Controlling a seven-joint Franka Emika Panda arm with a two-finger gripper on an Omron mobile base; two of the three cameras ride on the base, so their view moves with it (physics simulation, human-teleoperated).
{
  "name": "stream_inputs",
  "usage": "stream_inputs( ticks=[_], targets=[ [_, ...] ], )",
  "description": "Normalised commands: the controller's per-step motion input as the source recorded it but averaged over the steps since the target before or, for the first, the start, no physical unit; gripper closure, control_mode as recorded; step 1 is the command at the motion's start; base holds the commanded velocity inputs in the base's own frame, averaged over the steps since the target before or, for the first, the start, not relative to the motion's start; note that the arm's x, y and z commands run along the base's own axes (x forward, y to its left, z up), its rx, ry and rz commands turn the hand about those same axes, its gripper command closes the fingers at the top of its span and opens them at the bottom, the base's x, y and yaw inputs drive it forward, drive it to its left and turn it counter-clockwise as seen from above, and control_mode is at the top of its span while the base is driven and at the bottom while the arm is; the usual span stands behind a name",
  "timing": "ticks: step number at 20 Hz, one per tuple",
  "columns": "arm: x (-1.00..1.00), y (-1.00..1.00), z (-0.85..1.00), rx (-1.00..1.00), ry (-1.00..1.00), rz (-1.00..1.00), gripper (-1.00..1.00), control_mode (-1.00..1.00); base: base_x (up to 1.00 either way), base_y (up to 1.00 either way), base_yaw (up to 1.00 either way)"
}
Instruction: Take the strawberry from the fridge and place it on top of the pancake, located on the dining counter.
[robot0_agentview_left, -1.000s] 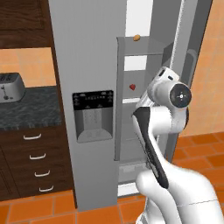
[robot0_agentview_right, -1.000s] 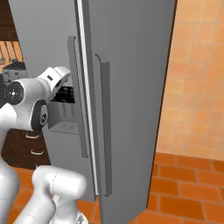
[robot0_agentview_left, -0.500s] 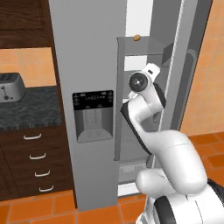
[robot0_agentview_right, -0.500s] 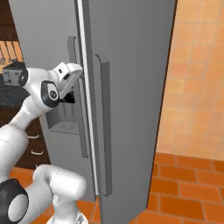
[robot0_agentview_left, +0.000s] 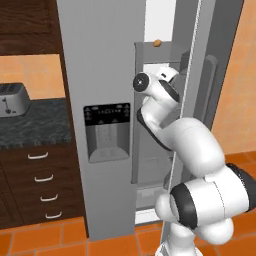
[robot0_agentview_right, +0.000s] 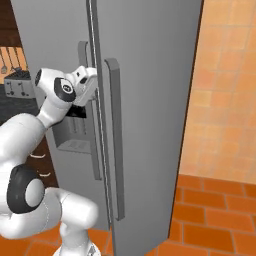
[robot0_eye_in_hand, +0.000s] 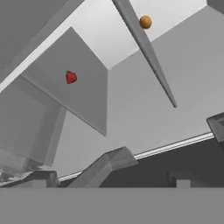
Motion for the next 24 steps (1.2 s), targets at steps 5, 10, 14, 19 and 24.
stream_inputs(
  ticks=[5, 10, 14, 19, 24],
  targets=[
    [-0.03, -1.0, 0.0, 0.07, 0.0, -0.1, -1.0, -1.0, 0.0, 0.0, 0.0],
    [0.0, -1.0, 0.0, 0.11, 0.0, -0.06, -1.0, -1.0, 0.0, 0.0, 0.0],
    [-0.14, -1.0, 0.0, 0.14, 0.0, -0.08, -1.0, -1.0, 0.0, 0.0, 0.0],
    [-0.26, -1.0, 0.0, 0.13, -0.02, -0.09, -1.0, -1.0, 0.0, 0.0, 0.0],
    [-0.32, -1.0, 0.0, 0.14, -0.08, -0.08, -1.0, -1.0, 0.0, 0.0, 0.0]
  ],
)
